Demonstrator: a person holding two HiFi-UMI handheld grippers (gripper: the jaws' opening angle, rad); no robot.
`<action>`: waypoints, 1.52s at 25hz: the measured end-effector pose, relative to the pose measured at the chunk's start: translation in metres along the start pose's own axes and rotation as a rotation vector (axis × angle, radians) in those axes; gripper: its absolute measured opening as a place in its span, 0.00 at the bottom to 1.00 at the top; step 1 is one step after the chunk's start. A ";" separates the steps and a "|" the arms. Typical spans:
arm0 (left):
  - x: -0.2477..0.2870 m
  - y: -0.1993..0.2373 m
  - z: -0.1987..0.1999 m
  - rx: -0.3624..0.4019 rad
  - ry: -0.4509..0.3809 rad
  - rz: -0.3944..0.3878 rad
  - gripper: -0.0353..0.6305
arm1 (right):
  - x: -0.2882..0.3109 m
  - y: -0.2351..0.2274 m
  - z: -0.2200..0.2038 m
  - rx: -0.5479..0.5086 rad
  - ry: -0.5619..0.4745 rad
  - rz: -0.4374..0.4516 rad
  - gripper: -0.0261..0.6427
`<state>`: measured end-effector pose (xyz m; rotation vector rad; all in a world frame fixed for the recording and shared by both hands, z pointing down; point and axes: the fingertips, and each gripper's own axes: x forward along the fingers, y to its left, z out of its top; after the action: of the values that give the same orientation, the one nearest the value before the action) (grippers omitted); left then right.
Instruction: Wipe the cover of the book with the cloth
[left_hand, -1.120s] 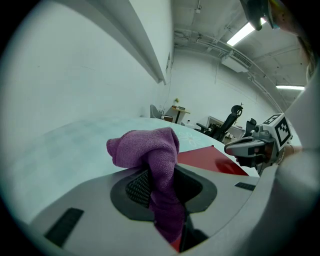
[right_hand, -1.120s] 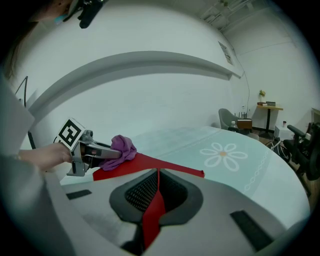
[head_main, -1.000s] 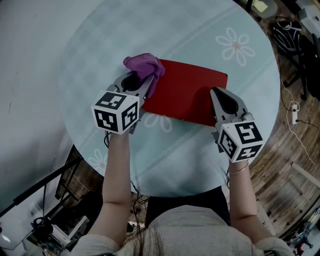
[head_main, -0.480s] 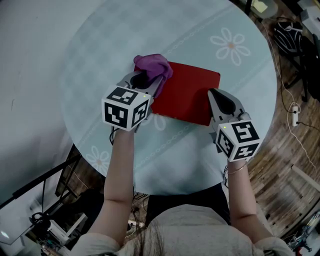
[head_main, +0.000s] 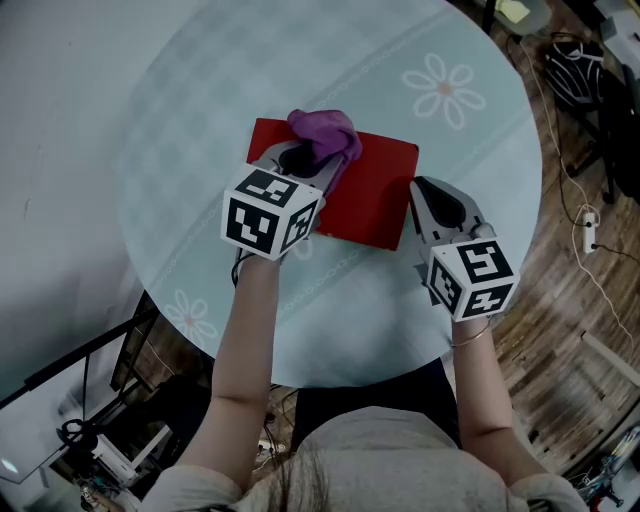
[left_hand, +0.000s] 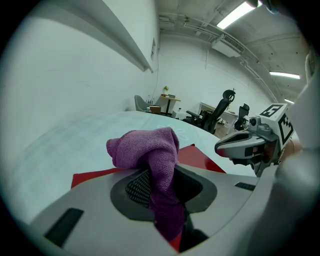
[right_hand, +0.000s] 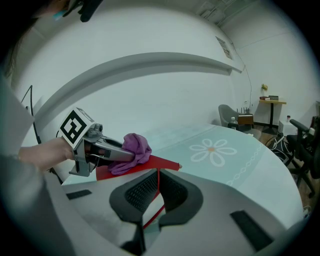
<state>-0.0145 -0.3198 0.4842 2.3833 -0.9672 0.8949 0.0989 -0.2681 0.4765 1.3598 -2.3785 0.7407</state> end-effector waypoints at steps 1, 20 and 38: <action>0.003 -0.004 0.001 0.002 0.002 -0.005 0.22 | -0.001 -0.002 0.000 0.000 0.001 0.002 0.07; 0.035 -0.073 0.018 0.018 0.026 -0.061 0.22 | -0.020 -0.028 -0.008 0.000 0.024 0.046 0.07; 0.040 -0.118 0.026 0.062 0.039 -0.110 0.22 | -0.037 -0.028 -0.007 -0.011 0.027 0.058 0.07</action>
<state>0.1040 -0.2742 0.4782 2.4344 -0.7967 0.9391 0.1419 -0.2499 0.4721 1.2734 -2.4070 0.7552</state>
